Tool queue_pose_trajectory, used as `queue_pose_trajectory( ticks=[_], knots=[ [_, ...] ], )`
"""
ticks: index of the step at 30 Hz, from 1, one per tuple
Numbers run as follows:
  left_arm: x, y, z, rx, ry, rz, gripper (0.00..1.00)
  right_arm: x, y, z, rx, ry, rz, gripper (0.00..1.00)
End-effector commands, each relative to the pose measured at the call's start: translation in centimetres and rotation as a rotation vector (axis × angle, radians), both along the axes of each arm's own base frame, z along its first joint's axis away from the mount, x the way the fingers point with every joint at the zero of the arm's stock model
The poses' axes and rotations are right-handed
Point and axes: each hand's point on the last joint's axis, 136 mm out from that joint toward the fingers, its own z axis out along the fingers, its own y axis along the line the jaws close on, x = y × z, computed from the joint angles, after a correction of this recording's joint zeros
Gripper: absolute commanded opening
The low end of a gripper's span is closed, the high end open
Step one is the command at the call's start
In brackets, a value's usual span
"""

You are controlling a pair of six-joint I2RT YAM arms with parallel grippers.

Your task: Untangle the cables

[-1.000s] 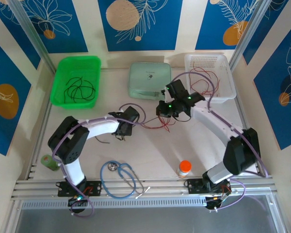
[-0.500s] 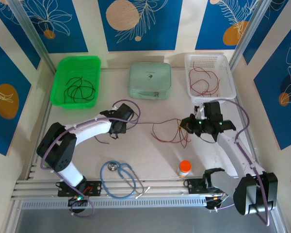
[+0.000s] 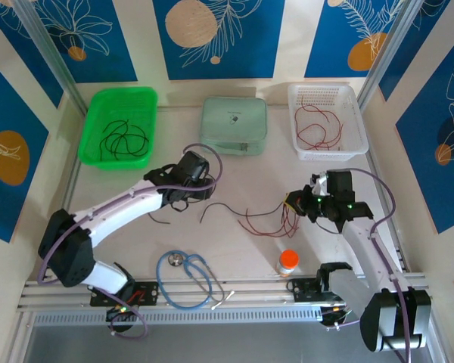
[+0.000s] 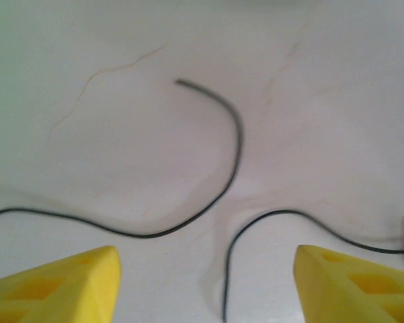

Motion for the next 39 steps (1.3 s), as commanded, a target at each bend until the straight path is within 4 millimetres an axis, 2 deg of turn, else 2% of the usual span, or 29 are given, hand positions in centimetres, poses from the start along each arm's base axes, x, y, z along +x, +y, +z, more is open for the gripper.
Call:
queue_pose_trajectory(
  ticks=[1,3,7,10,14,17,24,31,34,36,37,39],
  knots=[
    [-0.8,-3.0,2.9,-0.113,-0.054,-0.138,0.73,0.5,2.1,3.5,0.109,-0.053,0.068,0.00],
    [-1.4,-4.4,3.3,-0.163,-0.073,-0.209,0.81,0.7,2.9,4.4,0.137,-0.064,0.091,0.00],
    [-2.3,-6.6,3.1,-0.245,-0.067,-0.295,0.83,1.3,4.1,4.7,0.026,-0.072,0.127,0.00],
    [-3.5,-8.3,3.9,-0.323,-0.081,-0.375,0.83,1.6,5.9,4.6,-0.048,-0.078,0.174,0.00],
    [-6.5,-10.9,6.2,-0.421,-0.128,-0.559,0.83,2.3,8.9,4.2,-0.076,-0.075,0.231,0.00],
    [-8.5,-11.8,7.2,-0.475,-0.140,-0.652,0.85,3.1,10.3,3.7,-0.094,-0.063,0.249,0.00],
    [-9.3,-12.8,5.2,-0.521,-0.078,-0.686,0.88,4.9,12.0,4.1,-0.071,-0.063,0.260,0.00],
    [-7.1,-14.3,2.4,-0.505,-0.072,-0.629,0.88,5.0,13.0,4.9,-0.020,-0.057,0.274,0.00],
    [-6.1,-15.1,2.5,-0.512,-0.098,-0.622,0.84,4.8,13.0,4.9,-0.012,-0.048,0.276,0.00],
    [-5.5,-15.8,2.7,-0.513,-0.112,-0.624,0.77,4.7,13.0,4.9,-0.008,-0.046,0.277,0.00],
    [-5.3,-16.0,2.7,-0.511,-0.115,-0.623,0.72,4.7,13.0,5.0,-0.008,-0.047,0.277,0.00],
    [-4.8,-16.2,2.7,-0.504,-0.122,-0.619,0.50,4.6,12.7,5.0,-0.013,-0.049,0.270,0.00]
  ],
)
